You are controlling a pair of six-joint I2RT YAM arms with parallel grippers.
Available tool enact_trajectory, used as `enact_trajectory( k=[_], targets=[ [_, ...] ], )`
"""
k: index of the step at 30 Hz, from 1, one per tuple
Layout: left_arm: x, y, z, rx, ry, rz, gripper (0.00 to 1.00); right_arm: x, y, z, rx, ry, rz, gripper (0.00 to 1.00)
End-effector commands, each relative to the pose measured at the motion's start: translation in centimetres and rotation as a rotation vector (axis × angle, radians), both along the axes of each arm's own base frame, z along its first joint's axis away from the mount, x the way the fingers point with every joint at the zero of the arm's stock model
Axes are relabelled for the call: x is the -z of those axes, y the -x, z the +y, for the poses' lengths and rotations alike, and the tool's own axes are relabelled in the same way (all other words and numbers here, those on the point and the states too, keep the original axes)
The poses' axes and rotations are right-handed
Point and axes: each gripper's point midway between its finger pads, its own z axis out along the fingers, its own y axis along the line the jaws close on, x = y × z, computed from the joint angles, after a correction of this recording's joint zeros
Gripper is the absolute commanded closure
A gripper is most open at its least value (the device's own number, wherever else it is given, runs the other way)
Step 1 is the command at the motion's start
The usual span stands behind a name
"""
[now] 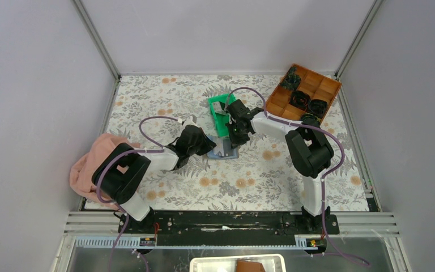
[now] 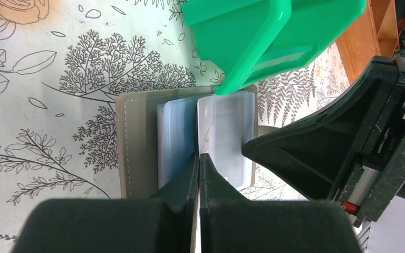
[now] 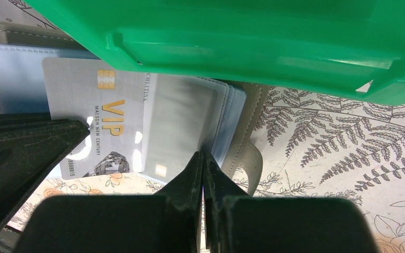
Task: Put the credit cards into the card holder
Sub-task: Insert the credit card into the card holder.
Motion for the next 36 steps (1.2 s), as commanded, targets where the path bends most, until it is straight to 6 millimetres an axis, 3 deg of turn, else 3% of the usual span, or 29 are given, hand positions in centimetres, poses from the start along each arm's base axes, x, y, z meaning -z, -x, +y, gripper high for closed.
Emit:
enact_trajectory(
  k=[1, 14, 27, 33, 36],
  targets=[
    [2.5, 0.6, 1.4, -0.026, -0.079, 0.027, 1.0, 2.9, 2.6, -1.4, -0.017, 0.064, 0.105, 0.97],
    [4.3, 1.7, 1.2, 0.022, -0.093, 0.044, 1.0, 3.3, 2.6, -1.5, -0.017, 0.072, 0.119, 0.97],
    [5.1, 3.2, -1.2, 0.181, -0.092, 0.076, 0.99, 3.3, 2.4, -1.1, -0.011, 0.063, 0.121, 0.97],
    [5.0, 3.8, -1.0, 0.206, -0.116, 0.08, 0.69, 3.5, 2.4, -1.1, -0.006, 0.063, 0.122, 0.97],
    [4.6, 3.9, -0.9, 0.209, -0.121, 0.075, 0.6, 3.4, 2.4, -1.0, -0.005, 0.06, 0.121, 0.97]
  ],
)
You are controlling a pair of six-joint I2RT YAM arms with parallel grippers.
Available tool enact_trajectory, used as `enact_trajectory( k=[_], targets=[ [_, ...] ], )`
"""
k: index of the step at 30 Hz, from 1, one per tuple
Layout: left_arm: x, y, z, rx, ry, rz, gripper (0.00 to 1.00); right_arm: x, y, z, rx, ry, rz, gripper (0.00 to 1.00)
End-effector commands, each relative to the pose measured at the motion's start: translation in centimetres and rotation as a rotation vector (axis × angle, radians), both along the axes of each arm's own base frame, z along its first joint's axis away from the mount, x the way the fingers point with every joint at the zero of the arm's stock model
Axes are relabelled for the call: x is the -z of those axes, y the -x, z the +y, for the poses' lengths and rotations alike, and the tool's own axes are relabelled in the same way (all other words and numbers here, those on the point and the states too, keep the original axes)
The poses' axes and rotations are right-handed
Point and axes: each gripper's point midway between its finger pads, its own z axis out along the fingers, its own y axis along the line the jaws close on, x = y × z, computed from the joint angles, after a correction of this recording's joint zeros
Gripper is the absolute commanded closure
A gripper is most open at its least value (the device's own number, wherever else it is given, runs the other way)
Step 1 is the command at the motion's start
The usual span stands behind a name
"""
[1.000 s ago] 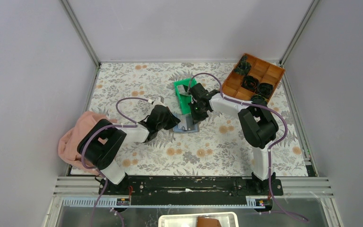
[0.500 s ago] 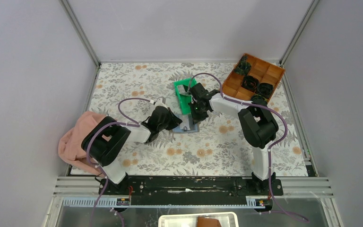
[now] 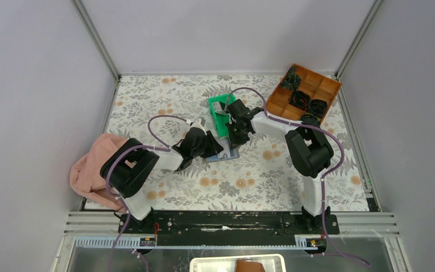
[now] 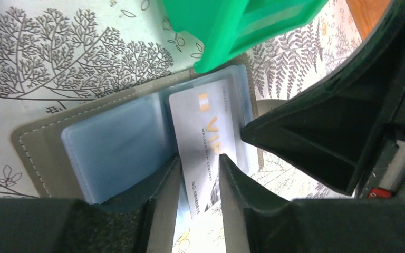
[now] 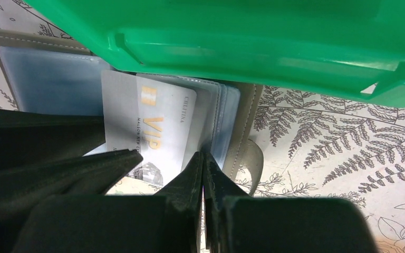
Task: Put the credit cards into the card holder
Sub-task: Insert the credit card into the card holder.
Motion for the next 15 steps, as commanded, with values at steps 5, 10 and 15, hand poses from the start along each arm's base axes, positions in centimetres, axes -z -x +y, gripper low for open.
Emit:
enact_trajectory(
  k=[5, 10, 15],
  targets=[
    [1.7, 2.5, 1.5, 0.055, -0.121, 0.065, 0.49, 3.0, 2.0, -1.0, -0.004, 0.063, 0.096, 0.97],
    [0.7, 2.0, 1.7, 0.037, -0.128, 0.04, 0.48, 1.8, 1.3, -0.9, 0.002, 0.058, 0.06, 0.93],
    [0.3, 1.8, 1.6, 0.037, -0.127, 0.034, 0.47, 0.6, 0.8, -0.9, 0.007, 0.053, 0.021, 0.92]
  ],
)
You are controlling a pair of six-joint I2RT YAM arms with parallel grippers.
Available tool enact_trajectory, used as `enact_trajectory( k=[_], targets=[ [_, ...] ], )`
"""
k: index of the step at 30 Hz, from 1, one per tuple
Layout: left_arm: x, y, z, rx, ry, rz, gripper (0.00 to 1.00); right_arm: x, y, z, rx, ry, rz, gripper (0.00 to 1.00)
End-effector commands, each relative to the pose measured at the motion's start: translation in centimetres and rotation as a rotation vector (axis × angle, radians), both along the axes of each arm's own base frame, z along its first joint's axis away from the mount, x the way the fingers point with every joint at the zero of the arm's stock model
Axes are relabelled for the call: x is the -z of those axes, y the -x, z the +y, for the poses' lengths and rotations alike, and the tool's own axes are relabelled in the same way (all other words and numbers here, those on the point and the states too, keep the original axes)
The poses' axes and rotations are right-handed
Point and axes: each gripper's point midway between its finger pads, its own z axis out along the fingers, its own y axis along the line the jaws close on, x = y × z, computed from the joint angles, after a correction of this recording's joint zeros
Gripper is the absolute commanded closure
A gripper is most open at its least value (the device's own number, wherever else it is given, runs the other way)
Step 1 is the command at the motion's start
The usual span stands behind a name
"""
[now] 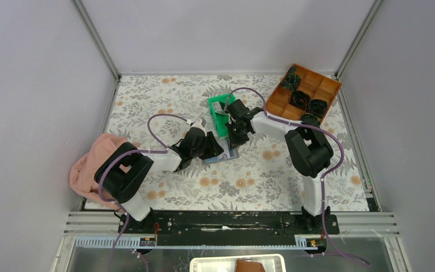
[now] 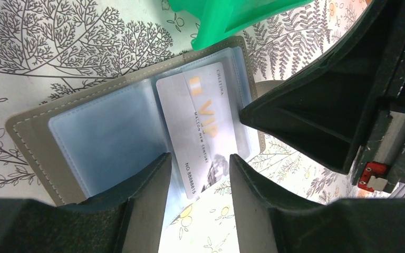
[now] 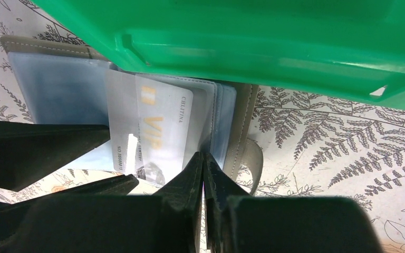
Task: Put the credit cards into the card holder
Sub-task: Insert the credit card into the card holder.
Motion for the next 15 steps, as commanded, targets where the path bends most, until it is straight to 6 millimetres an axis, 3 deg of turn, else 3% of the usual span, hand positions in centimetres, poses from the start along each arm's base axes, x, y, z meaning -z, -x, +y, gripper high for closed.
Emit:
enact_trajectory(
  k=[1, 7, 15],
  targets=[
    [1.1, 0.5, 1.1, -0.003, -0.08, 0.03, 0.47, 0.4, 0.6, -1.2, 0.006, 0.066, 0.009, 0.92],
    [0.6, 0.2, 1.6, -0.039, -0.085, 0.011, 0.5, -0.5, 0.2, -1.4, 0.013, 0.067, -0.022, 0.91],
    [-1.1, -0.4, 2.9, -0.114, -0.093, -0.047, 0.63, -1.0, -0.2, -1.5, 0.02, 0.055, -0.046, 0.92]
  ],
)
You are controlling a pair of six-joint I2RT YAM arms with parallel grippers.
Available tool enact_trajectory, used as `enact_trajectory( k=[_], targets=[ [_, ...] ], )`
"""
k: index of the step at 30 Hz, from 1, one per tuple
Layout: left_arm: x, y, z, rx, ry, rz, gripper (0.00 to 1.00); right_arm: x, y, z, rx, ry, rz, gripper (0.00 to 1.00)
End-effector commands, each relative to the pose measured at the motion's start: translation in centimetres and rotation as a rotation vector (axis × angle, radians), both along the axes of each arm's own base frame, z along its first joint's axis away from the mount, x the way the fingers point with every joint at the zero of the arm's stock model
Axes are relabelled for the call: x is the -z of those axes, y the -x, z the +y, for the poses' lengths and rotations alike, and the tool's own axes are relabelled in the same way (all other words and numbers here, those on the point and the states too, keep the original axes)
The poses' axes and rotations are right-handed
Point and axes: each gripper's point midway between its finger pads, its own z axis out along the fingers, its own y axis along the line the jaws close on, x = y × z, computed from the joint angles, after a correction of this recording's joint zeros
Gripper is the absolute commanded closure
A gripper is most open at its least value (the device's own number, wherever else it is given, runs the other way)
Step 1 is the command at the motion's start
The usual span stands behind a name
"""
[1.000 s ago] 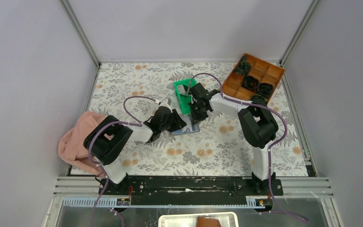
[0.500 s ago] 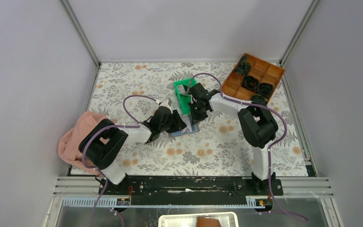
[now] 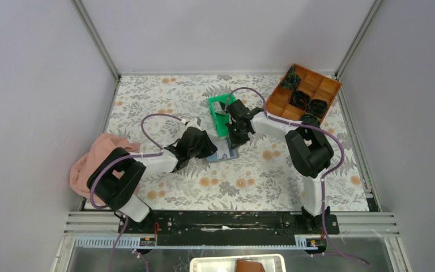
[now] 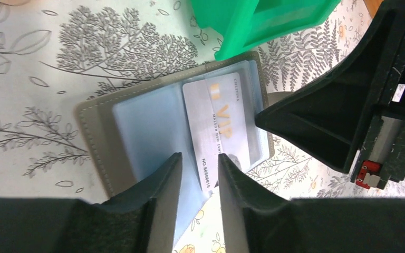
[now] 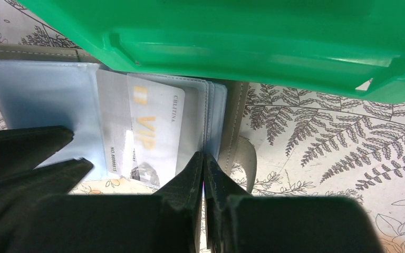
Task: Put the credit cards into the card holder
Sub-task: Insert the credit card into the card holder.
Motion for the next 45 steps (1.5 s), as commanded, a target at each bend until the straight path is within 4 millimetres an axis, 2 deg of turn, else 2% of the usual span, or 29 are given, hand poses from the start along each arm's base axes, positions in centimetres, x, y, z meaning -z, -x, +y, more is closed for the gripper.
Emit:
enact_trajectory(
  k=[1, 5, 10, 20, 38, 45],
  targets=[
    [-0.2, -0.3, 1.5, -0.051, -0.055, -0.031, 0.68, -1.0, -0.1, -1.0, 0.011, 0.033, -0.032, 0.93],
    [0.6, -0.3, 1.5, -0.037, -0.085, -0.005, 0.91, -1.1, -0.3, -1.1, 0.013, 0.032, -0.041, 0.94],
    [1.3, -0.3, 1.3, -0.025, -0.099, 0.013, 1.0, -1.5, -0.5, -1.2, 0.02, 0.033, -0.058, 0.96],
    [1.6, -0.9, 0.6, -0.002, -0.109, 0.024, 1.0, -2.5, -1.5, -1.4, 0.034, 0.027, -0.099, 1.0],
    [1.9, -0.4, -1.4, 0.081, -0.115, 0.031, 1.0, -1.0, -1.4, -2.7, 0.04, 0.074, -0.071, 1.0],
    [0.7, -0.8, -0.2, 0.032, -0.152, -0.006, 1.0, -0.3, -1.0, -2.7, 0.033, 0.072, -0.049, 1.0]
  ],
)
